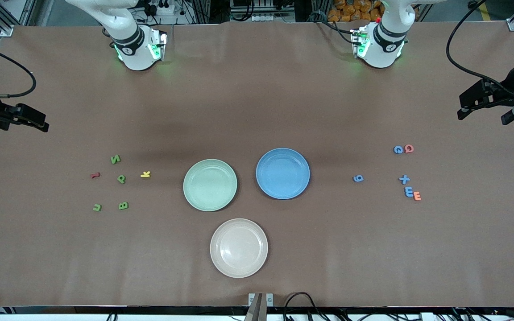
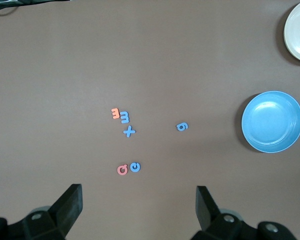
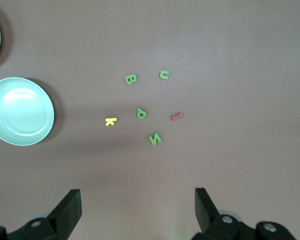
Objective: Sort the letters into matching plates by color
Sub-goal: 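Move both grippers from rest toward the scattered foam letters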
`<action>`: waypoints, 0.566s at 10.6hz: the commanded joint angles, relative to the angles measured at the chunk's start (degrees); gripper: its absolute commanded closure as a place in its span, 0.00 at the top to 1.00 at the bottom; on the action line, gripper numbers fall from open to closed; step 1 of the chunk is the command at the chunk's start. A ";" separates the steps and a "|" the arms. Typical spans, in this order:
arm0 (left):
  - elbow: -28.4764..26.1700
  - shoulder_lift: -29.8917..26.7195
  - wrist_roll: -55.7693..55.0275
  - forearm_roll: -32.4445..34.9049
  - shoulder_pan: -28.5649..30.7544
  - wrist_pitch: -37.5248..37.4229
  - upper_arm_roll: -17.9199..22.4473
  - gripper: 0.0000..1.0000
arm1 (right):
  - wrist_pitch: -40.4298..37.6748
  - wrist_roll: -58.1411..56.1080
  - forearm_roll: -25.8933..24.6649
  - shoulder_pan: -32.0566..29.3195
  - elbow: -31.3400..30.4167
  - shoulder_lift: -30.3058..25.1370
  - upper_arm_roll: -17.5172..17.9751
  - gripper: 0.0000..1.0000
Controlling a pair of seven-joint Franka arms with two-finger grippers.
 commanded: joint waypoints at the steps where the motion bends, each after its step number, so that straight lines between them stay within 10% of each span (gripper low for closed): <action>1: -0.19 -0.48 1.09 -0.81 0.46 0.48 -0.02 1.00 | 0.23 0.87 0.20 -0.20 1.16 -0.51 -0.16 1.00; 6: -0.46 -0.57 0.22 -0.99 0.55 0.31 0.06 1.00 | 0.31 1.04 0.82 -0.47 1.88 -0.24 -0.17 1.00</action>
